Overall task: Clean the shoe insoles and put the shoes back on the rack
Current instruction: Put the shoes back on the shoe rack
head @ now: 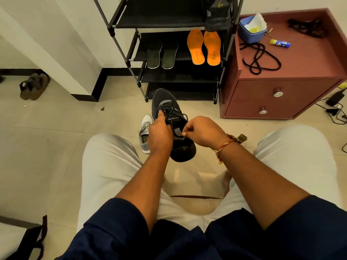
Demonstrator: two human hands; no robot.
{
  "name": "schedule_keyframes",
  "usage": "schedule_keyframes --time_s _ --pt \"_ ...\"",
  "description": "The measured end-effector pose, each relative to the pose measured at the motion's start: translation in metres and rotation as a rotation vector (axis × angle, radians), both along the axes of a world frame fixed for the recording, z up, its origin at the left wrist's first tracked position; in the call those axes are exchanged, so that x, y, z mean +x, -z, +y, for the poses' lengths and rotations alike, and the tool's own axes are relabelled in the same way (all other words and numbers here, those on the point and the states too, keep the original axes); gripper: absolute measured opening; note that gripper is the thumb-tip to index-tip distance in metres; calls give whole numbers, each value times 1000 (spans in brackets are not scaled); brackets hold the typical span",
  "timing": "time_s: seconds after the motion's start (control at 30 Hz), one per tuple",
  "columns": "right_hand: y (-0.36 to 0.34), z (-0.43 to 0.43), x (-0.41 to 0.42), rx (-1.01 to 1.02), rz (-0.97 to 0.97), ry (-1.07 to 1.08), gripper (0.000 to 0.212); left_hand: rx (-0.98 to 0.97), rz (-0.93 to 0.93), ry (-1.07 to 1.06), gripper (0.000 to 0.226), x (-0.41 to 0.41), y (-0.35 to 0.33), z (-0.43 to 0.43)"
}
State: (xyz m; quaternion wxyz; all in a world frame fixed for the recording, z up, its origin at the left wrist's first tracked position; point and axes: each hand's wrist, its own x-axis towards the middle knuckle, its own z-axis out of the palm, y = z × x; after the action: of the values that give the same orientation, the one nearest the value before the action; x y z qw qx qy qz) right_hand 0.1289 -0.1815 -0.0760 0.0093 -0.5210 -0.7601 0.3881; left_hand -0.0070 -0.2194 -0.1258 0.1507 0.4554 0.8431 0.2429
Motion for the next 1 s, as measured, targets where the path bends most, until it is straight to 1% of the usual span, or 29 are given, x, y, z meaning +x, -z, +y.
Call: schedule_keyframes --time_s 0.1,0.17,0.23,0.27,0.37,0.43,0.47,0.53,0.6,0.67,0.77,0.87,0.9,1.0 --pt "4 1 -2 153 -86 48 13 8 39 47 54 4 0 0" --pt "9 0 -2 246 -105 107 6 17 64 75 57 8 0 1" --pt "16 -1 -3 302 -88 181 8 34 74 102 57 11 2 1" --pt "19 -2 -3 320 -63 220 14 42 76 108 57 12 3 0" --pt "23 -2 -3 332 12 317 43 49 61 102 57 10 5 0" --pt "21 2 -1 243 109 363 57 54 43 86 56 9 4 -1" --pt "20 5 1 170 150 377 59 55 35 72 55 8 4 0" --pt "19 9 6 38 154 356 53 62 22 34 54 5 3 0" --pt "19 11 10 -25 144 315 38 85 4 6 54 3 2 -1" --pt "17 9 10 -2 161 305 29 96 -9 -8 54 2 2 -1" --pt "12 5 6 65 198 313 22 97 -8 -2 55 4 2 -1" --pt "5 3 1 97 207 242 12 88 4 2 55 3 2 0" --pt "3 2 0 100 190 189 11 85 3 -3 55 2 2 0" --pt "1 2 -2 68 71 5 24 83 10 -8 54 2 1 -1"
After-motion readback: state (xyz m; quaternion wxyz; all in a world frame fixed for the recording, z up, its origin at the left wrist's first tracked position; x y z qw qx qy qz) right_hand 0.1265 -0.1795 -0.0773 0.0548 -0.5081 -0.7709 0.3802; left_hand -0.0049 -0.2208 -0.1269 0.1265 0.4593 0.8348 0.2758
